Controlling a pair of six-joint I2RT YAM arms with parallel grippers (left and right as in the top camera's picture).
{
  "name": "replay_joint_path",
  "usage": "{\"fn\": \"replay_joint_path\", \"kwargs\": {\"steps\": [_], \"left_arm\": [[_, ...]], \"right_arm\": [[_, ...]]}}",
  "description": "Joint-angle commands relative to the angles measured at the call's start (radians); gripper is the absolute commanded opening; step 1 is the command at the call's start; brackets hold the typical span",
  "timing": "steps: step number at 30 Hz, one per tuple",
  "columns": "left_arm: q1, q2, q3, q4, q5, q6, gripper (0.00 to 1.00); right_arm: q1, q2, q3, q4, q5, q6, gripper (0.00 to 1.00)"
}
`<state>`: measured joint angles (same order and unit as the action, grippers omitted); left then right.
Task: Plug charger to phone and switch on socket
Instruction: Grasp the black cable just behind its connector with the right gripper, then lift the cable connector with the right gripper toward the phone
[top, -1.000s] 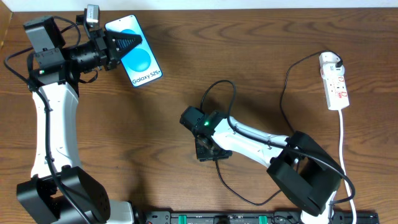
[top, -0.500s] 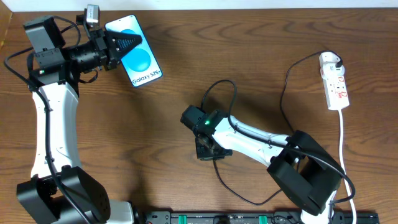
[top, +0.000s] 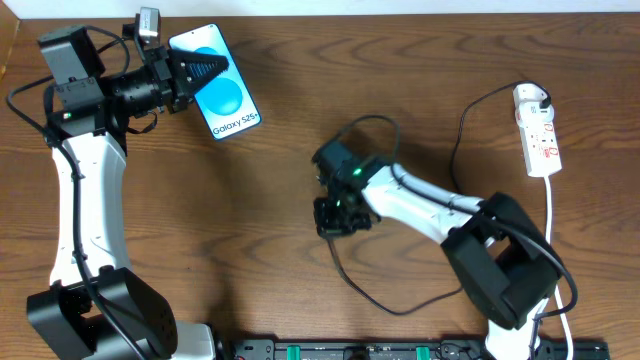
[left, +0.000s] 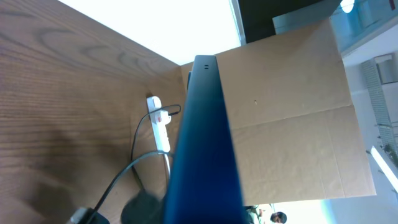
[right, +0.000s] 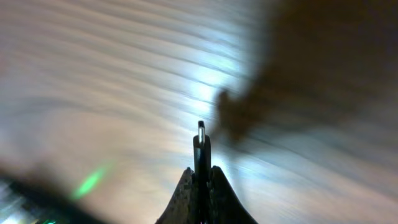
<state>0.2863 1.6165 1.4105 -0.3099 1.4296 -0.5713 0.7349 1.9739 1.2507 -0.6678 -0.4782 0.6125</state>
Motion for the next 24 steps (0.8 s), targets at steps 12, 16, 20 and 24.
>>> {"fn": "replay_joint_path", "kwargs": {"steps": [12, 16, 20, 24], "left_arm": [[0.006, -0.008, 0.002, 0.053, 0.018, -0.018, 0.07], [0.006, -0.008, 0.002, 0.102, 0.018, -0.062, 0.08], [0.006, -0.008, 0.002, 0.256, 0.018, -0.171, 0.08], [0.006, -0.008, 0.002, 0.452, 0.018, -0.336, 0.07]], "right_arm": [[-0.195, 0.008, -0.002, 0.798, -0.842, 0.185, 0.01], [-0.183, 0.008, -0.002, 1.065, -0.842, 0.357, 0.01], [-0.163, 0.008, -0.002, 1.345, -0.841, 0.521, 0.01], [-0.151, 0.008, -0.002, 1.579, -0.834, 0.657, 0.01]]}}
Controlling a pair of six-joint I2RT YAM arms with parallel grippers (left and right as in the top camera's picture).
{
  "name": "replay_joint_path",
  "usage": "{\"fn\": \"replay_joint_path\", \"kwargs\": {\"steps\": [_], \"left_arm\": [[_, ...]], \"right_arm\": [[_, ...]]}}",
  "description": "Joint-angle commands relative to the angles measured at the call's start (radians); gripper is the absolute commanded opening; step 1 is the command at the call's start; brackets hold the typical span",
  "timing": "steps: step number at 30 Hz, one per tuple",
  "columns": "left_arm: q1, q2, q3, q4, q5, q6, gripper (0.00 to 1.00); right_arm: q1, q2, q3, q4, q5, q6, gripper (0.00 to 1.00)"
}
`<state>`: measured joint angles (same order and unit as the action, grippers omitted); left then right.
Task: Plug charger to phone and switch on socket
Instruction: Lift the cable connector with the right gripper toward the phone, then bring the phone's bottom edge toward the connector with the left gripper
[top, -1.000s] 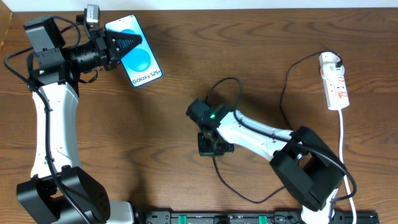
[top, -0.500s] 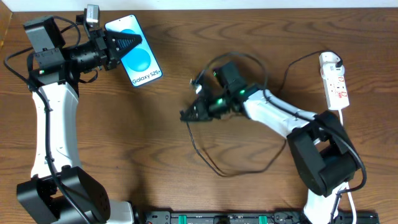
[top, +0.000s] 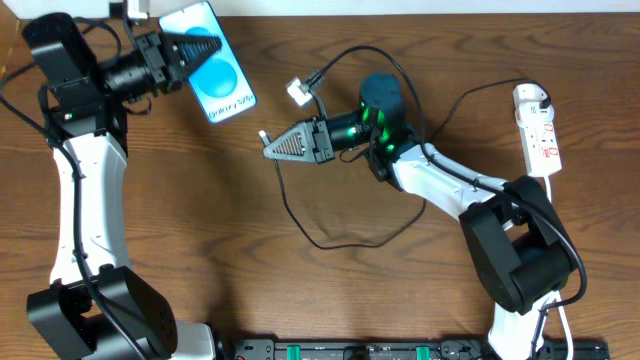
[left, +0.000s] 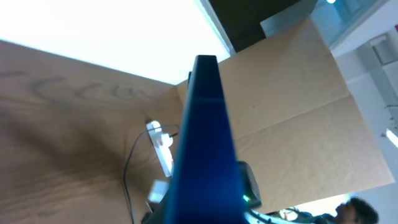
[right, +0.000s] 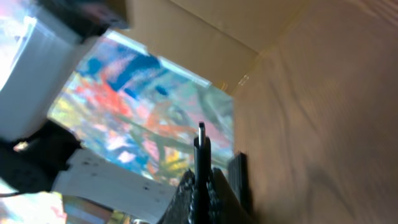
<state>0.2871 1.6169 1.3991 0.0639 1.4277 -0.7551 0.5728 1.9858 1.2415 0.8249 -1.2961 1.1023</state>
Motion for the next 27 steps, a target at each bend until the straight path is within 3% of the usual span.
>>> {"fn": "replay_joint_path", "kwargs": {"steps": [1, 13, 27], "left_arm": [[0.005, -0.008, 0.013, 0.107, 0.020, -0.174, 0.07], [0.003, -0.008, 0.013, 0.148, 0.020, -0.209, 0.08], [-0.076, -0.008, 0.013, 0.171, 0.029, -0.208, 0.08]], "right_arm": [[0.011, -0.003, 0.008, 0.127, -0.016, 0.198, 0.01], [0.012, -0.003, 0.008, 0.486, 0.017, 0.447, 0.01], [0.012, -0.003, 0.008, 0.512, 0.060, 0.454, 0.01]]}}
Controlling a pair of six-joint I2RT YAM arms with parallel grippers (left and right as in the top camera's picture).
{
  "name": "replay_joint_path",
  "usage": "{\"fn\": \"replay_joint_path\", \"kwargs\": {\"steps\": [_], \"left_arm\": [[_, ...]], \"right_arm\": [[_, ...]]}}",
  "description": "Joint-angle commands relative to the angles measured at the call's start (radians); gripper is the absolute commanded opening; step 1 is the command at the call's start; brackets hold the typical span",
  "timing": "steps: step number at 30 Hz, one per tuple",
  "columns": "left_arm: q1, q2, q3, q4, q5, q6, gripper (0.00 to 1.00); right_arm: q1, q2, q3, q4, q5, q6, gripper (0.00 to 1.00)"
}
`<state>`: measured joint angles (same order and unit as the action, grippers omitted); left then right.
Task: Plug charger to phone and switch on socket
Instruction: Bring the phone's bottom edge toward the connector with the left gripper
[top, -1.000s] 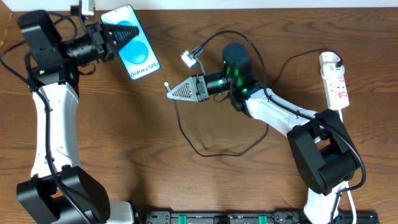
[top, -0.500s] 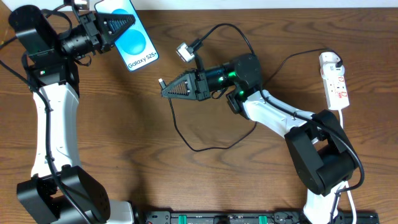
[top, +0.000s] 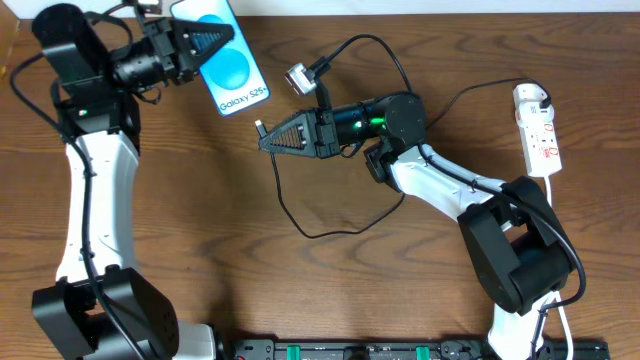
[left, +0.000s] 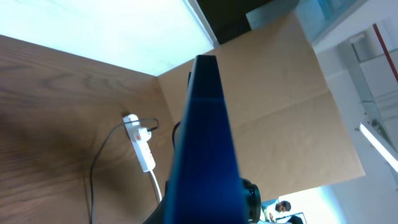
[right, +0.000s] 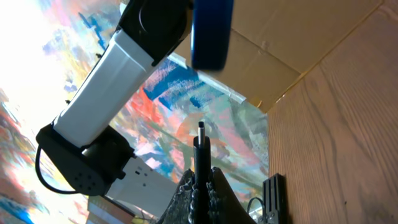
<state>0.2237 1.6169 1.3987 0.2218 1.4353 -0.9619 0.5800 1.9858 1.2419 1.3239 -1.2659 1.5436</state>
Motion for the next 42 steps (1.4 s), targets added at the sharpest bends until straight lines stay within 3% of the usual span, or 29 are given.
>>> {"fn": "replay_joint_path", "kwargs": {"steps": [1, 42], "left_arm": [[-0.016, -0.008, 0.013, 0.013, 0.022, -0.001, 0.07], [-0.043, -0.008, 0.013, 0.037, 0.004, 0.026, 0.07]], "right_arm": [[0.005, -0.003, 0.007, 0.013, 0.034, 0.012, 0.01], [0.004, -0.003, 0.007, 0.031, 0.021, -0.003, 0.01]]}}
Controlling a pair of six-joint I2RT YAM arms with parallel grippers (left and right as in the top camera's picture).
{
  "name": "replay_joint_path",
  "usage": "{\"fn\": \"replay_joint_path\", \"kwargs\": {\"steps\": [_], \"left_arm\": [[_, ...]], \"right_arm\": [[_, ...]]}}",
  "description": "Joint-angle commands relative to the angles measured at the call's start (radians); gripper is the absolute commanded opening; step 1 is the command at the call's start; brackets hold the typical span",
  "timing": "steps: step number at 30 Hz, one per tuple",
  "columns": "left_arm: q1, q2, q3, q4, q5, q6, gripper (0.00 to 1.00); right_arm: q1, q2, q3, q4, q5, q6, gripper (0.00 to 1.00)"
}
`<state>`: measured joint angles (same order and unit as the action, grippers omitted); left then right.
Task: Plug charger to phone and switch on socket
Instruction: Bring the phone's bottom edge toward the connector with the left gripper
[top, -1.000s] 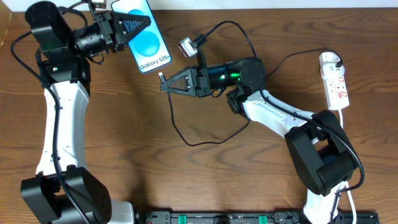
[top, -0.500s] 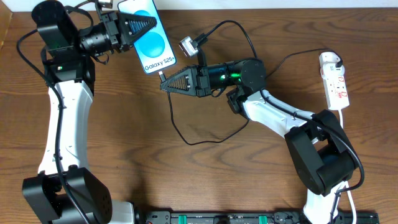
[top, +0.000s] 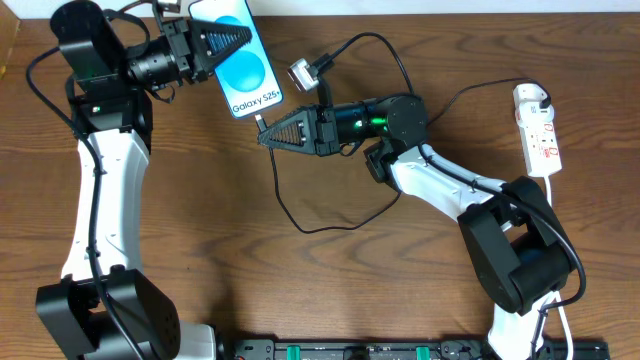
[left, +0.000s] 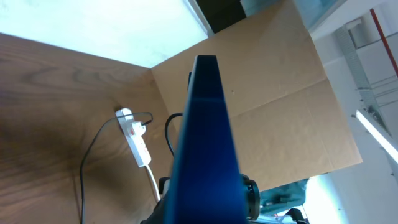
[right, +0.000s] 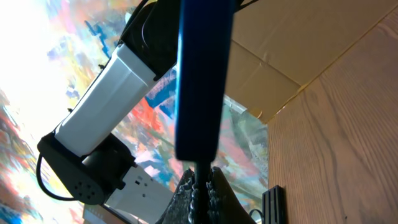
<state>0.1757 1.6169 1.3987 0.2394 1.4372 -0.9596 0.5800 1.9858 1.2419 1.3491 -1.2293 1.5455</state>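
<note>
The blue Galaxy phone (top: 242, 64) hangs above the table at the back left, my left gripper (top: 222, 45) shut on its upper end. In the left wrist view it is a dark blue slab (left: 204, 137) seen edge-on. My right gripper (top: 275, 137) is shut on the black charger plug (right: 202, 177), whose tip meets the phone's lower edge (right: 200, 81). The black cable (top: 300, 215) loops across the table. The white socket strip (top: 537, 130) lies at the far right; its switch is too small to read.
A cardboard wall (left: 280, 112) stands behind the table. A black rail with green parts (top: 350, 350) runs along the front edge. The white cord (top: 553, 215) of the socket strip trails down the right side.
The phone in my left gripper has shifted right and closer to the plug. The plug tip, which stood a short gap below the phone, now touches the phone's lower edge.
My right gripper held the plug low over the middle of the table while my left held the phone at the back left. Then the right gripper was raised, pointing left toward the phone. The gap then shrank, and now plug and phone meet.
</note>
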Motion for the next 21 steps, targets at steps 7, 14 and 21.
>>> {"fn": "replay_joint_path", "kwargs": {"steps": [7, 14, 21], "left_arm": [[0.005, -0.008, 0.013, 0.037, 0.003, 0.023, 0.07], [0.005, -0.008, 0.013, 0.036, 0.026, 0.049, 0.07], [0.004, -0.008, 0.013, 0.036, 0.038, 0.050, 0.08]], "right_arm": [[0.004, -0.003, 0.007, 0.006, -0.023, -0.005, 0.01], [0.002, -0.003, 0.007, 0.006, -0.022, -0.006, 0.01], [0.000, -0.003, 0.007, 0.028, -0.018, -0.028, 0.01]]}}
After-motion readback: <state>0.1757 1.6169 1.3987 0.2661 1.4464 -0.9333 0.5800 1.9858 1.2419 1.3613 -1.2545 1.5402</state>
